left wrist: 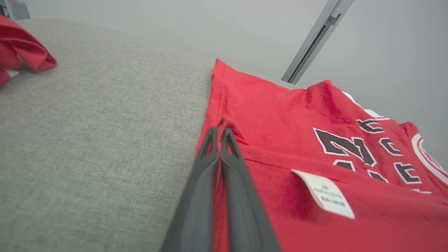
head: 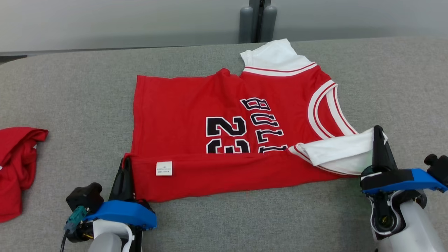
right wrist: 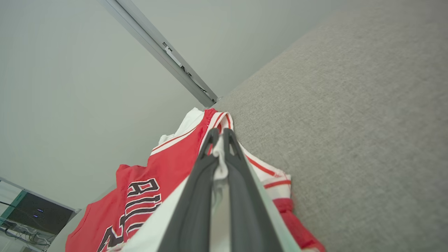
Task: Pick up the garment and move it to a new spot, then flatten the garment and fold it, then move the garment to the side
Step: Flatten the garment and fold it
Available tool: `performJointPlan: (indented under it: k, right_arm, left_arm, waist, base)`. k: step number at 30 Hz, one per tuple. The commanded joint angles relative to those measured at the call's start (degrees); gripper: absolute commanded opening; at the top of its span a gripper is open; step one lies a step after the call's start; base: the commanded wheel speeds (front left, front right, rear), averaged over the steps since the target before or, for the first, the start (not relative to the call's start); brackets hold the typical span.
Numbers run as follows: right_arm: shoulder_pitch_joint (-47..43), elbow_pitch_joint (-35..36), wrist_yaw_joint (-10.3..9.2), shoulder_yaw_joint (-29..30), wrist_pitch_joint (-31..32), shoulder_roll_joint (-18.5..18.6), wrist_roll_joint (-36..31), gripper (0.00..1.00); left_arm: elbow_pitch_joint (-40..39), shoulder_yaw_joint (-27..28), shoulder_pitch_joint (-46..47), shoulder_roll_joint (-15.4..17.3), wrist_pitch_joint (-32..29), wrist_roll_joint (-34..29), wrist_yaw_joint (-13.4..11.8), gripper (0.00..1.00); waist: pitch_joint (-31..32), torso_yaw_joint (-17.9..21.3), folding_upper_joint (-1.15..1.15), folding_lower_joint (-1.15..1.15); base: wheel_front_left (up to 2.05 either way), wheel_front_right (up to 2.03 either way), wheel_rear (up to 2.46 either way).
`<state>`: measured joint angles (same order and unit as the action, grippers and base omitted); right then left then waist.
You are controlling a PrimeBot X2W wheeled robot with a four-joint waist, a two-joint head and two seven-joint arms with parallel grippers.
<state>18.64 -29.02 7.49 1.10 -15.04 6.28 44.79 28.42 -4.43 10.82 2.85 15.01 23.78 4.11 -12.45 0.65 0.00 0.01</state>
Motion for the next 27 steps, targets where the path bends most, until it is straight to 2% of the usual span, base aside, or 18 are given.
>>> performJointPlan:
  k: [1,8,15,16,17,18,19,22,27]
  right_arm:
    - [1.8,-0.9,0.00,0.2,-0.2,0.4,-0.5,0.00]
    - [9.4,-6.8,0.00,0.4,-0.2,0.3,-2.9,0.00]
    - [13.6,-9.9,0.00,1.1,-0.2,0.2,-7.4,0.00]
    - [13.8,-10.1,0.00,1.7,-0.2,0.1,-8.5,0.42]
    - [14.0,-10.0,0.00,2.1,-0.2,-0.1,-9.7,1.00]
    - [14.1,-9.4,0.00,2.3,-0.2,0.0,-11.5,1.00]
    - [13.9,-8.8,0.01,2.3,-0.2,0.0,-13.5,1.00]
    - [11.8,-5.0,0.00,0.8,-0.2,1.0,-22.6,1.00]
    - [6.9,0.4,0.00,-0.1,-0.2,-0.1,-33.5,1.00]
  left_arm:
    - [0.6,-0.1,1.7,0.1,0.2,-0.2,-0.2,0.00]
    - [3.7,0.3,7.1,0.1,0.2,-1.6,-0.4,0.00]
    - [4.3,0.6,9.7,0.1,0.2,-3.1,0.0,0.00]
    - [4.3,0.5,9.8,0.1,0.2,-3.4,0.1,0.00]
    - [3.8,0.8,10.1,0.1,0.2,-3.5,-0.3,0.09]
    - [3.3,1.1,10.1,0.1,0.2,-3.8,-0.6,0.85]
    - [3.1,1.0,9.8,0.1,0.2,-4.2,-0.9,1.00]
    - [2.0,1.1,8.1,0.1,0.2,-5.2,-1.7,1.00]
    - [-1.6,1.9,4.2,0.1,0.2,-7.8,-2.7,1.00]
  waist:
    - [-1.2,-0.8,0.00,-0.01]
    - [-4.0,-1.1,0.00,-0.01]
    - [-4.8,-1.4,0.00,-0.01]
    - [-4.8,-1.5,0.00,-0.01]
    - [-4.8,-1.6,0.00,-0.01]
    - [-4.7,-1.7,0.00,-0.01]
    - [-4.5,-1.7,0.00,-0.01]
    - [-3.9,-1.7,0.00,-0.01]
    - [-2.1,-1.3,0.00,-0.01]
  base:
    - [0.00,0.00,0.00]
    - [0.00,0.00,0.00]
    - [0.00,0.00,0.00]
    - [0.00,0.00,0.00]
    - [0.00,0.00,0.00]
    - [0.00,0.00,0.00]
    - [0.00,0.00,0.00]
    - [0.00,0.00,0.00]
    - [0.00,0.00,0.00]
